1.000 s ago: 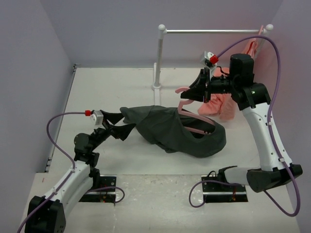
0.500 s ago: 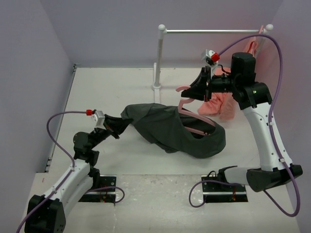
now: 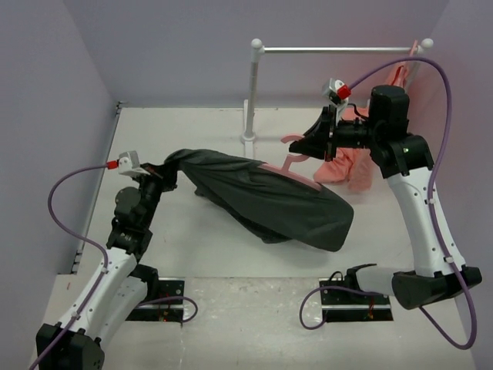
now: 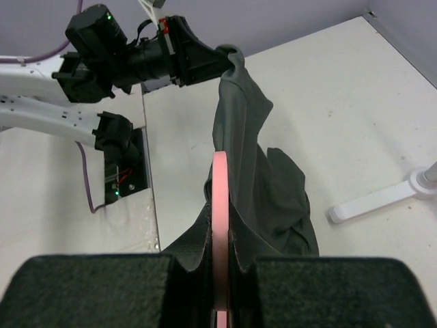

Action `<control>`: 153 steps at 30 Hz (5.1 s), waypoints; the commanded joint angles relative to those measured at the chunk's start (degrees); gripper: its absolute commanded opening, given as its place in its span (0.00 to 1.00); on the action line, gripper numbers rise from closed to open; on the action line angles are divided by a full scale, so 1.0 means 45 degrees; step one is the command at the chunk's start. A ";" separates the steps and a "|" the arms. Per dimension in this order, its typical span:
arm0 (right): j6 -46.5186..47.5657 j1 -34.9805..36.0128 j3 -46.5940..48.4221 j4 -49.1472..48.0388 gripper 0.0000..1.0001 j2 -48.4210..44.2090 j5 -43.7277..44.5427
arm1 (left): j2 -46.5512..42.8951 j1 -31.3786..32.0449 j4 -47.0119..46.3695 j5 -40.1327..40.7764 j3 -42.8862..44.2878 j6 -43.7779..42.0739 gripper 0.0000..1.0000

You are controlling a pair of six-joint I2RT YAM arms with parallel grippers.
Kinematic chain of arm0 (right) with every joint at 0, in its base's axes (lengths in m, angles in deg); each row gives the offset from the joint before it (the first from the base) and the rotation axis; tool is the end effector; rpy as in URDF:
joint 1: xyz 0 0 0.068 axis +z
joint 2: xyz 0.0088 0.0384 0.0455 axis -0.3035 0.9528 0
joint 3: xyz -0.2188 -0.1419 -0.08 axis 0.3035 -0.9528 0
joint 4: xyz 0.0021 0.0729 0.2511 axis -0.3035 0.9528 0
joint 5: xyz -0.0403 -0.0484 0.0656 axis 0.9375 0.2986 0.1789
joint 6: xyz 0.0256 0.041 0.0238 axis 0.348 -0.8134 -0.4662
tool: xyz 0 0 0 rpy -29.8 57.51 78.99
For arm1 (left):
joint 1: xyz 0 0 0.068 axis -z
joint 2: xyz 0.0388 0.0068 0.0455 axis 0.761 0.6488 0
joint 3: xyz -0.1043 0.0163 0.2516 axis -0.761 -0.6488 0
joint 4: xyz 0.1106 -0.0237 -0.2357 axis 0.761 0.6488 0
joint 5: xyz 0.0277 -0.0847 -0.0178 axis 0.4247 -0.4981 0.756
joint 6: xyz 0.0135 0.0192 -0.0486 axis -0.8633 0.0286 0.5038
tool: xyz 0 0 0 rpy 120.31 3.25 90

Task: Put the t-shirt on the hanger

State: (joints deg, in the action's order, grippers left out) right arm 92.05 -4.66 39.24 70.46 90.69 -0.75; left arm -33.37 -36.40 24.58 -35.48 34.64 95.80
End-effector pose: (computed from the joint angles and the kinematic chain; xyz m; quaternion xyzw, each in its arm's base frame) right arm 0.2254 0.0845 0.4703 -0.4152 0.6424 0.4497 0.4611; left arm 0.1723 -0.0375 0.2794 -0.1773 0.6681 -0.2918 0.6611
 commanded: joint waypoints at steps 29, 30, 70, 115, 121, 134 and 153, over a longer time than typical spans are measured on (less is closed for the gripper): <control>0.1067 0.2092 0.1601 -0.1261 0.00 0.0228 -0.0307 | 0.7842 0.6110 0.6429 -1.1775 1.2251 -0.7383 0.38; 0.1080 0.2117 0.1538 -0.1299 0.00 0.0189 -0.0423 | 0.8033 0.6186 0.6379 -1.2032 1.2277 -0.7383 0.38; 0.0939 0.2461 0.0482 -0.1378 0.00 -0.0412 -0.1129 | 0.6764 0.6063 0.7782 -0.7985 1.2225 -0.8912 0.60; -0.5534 -0.1070 -0.6309 -0.7268 0.99 -0.3862 0.4860 | 0.7415 0.3941 0.6192 -1.0226 1.2439 -0.6442 0.00; -0.4101 -0.1414 -0.9085 -0.7390 0.98 -0.5785 0.5996 | 0.6545 0.3648 0.7628 -1.0417 1.3574 -0.7134 0.00; -0.4615 -0.1427 -0.9100 -0.8706 0.10 -0.4816 0.4789 | 0.6155 0.3660 0.8405 -1.1136 1.5387 -0.6456 0.00; -0.4124 -0.2337 -0.7240 -0.7313 0.99 -0.7118 0.3628 | 0.8239 0.3542 0.8564 -1.3981 1.4895 -0.8086 0.00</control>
State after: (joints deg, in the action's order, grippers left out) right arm 68.41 -15.47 2.32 41.36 64.77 30.86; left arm 0.87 -20.04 66.86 -88.66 103.43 61.91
